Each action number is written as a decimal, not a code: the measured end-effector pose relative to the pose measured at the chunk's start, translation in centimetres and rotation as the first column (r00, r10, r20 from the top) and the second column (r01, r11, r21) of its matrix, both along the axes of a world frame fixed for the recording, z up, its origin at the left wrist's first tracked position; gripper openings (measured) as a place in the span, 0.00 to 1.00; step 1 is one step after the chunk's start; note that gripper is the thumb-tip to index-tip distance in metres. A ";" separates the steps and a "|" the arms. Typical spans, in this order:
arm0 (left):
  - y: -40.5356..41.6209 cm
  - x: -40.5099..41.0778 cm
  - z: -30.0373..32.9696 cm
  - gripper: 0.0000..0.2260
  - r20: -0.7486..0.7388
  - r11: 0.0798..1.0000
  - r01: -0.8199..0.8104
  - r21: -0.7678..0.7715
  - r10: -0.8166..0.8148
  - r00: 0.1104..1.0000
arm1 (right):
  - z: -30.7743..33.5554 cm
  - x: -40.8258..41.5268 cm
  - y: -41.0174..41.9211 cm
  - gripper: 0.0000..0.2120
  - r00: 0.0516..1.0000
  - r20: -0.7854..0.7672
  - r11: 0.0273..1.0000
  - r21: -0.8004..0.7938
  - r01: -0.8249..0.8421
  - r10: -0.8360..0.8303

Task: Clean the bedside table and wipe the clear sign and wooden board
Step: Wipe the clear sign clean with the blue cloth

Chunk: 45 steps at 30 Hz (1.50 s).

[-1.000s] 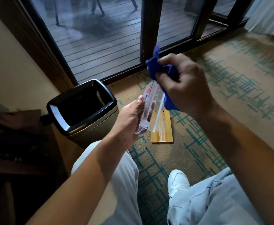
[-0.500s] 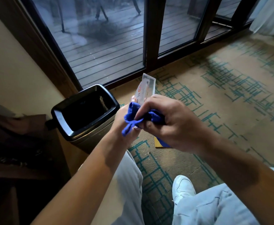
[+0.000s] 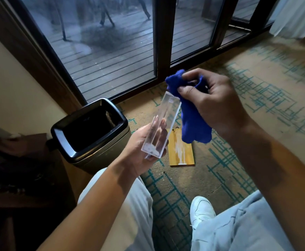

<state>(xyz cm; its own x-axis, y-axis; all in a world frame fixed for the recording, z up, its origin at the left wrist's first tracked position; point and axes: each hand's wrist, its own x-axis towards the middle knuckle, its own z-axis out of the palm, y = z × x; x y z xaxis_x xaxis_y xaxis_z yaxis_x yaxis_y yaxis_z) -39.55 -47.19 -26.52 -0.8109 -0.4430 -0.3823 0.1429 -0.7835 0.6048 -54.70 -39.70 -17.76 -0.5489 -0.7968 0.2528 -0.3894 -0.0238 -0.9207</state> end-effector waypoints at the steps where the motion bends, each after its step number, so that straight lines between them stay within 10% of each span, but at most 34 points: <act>1: -0.1 0.0 0.0 0.18 -0.002 1.000 -0.010 0.000 0.010 1.000 | -0.2 0.1 0.0 0.05 0.997 -0.069 0.999 0.033 -0.011 0.013; 7: -0.4 -0.6 0.3 0.17 0.054 0.991 -0.125 -0.056 0.128 0.990 | -0.5 1.1 0.1 0.07 0.896 -0.432 0.989 0.139 -0.042 0.099; 10: -0.9 -1.2 0.4 0.07 0.121 0.972 -0.192 -0.138 0.209 0.971 | -0.9 2.9 0.1 0.09 0.883 -0.424 0.974 0.186 -0.132 0.201; 19: -3.5 -1.5 0.3 0.18 0.348 0.873 -0.337 -0.351 0.456 0.819 | -1.9 3.6 1.4 0.06 0.845 -0.180 0.836 0.348 -0.424 0.504; 25: -4.5 -1.2 1.6 0.13 0.217 0.594 -0.197 -0.780 0.551 0.806 | -0.7 0.6 0.9 0.11 0.900 0.431 0.966 0.197 -0.170 0.070; 29: -3.1 -2.0 3.1 0.11 0.118 0.353 -0.098 -0.930 0.542 0.832 | -1.8 0.6 0.1 0.17 0.963 0.271 0.946 0.315 -0.080 -0.009; 34: -2.6 -1.9 4.4 0.11 0.124 0.374 -0.061 -0.925 0.453 0.883 | -2.6 0.0 0.2 0.12 0.965 0.258 0.944 0.329 -0.035 -0.054; 39: -1.9 -1.5 5.5 0.11 0.132 0.186 0.043 -0.982 0.497 0.858 | -3.0 0.2 0.1 0.15 0.992 0.099 0.925 0.378 0.031 -0.073; 42: -1.7 -1.1 6.2 0.14 0.171 0.272 0.063 -0.960 0.393 0.903 | -2.9 -0.1 0.2 0.15 0.996 0.067 0.922 0.387 0.034 -0.065; 45: -2.2 -0.7 6.1 0.21 0.240 0.552 0.105 -0.827 0.178 0.954 | -2.3 -0.6 0.4 0.12 0.981 0.193 0.933 0.353 -0.063 -0.007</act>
<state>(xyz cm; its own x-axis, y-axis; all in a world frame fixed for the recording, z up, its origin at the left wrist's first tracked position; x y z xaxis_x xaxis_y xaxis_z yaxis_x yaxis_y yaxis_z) -40.22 -49.42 -20.37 -0.7132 -0.7006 -0.0225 -0.1152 0.0855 0.9897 -55.25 -39.32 -20.07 -0.5349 -0.8304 -0.1560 -0.2123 0.3108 -0.9265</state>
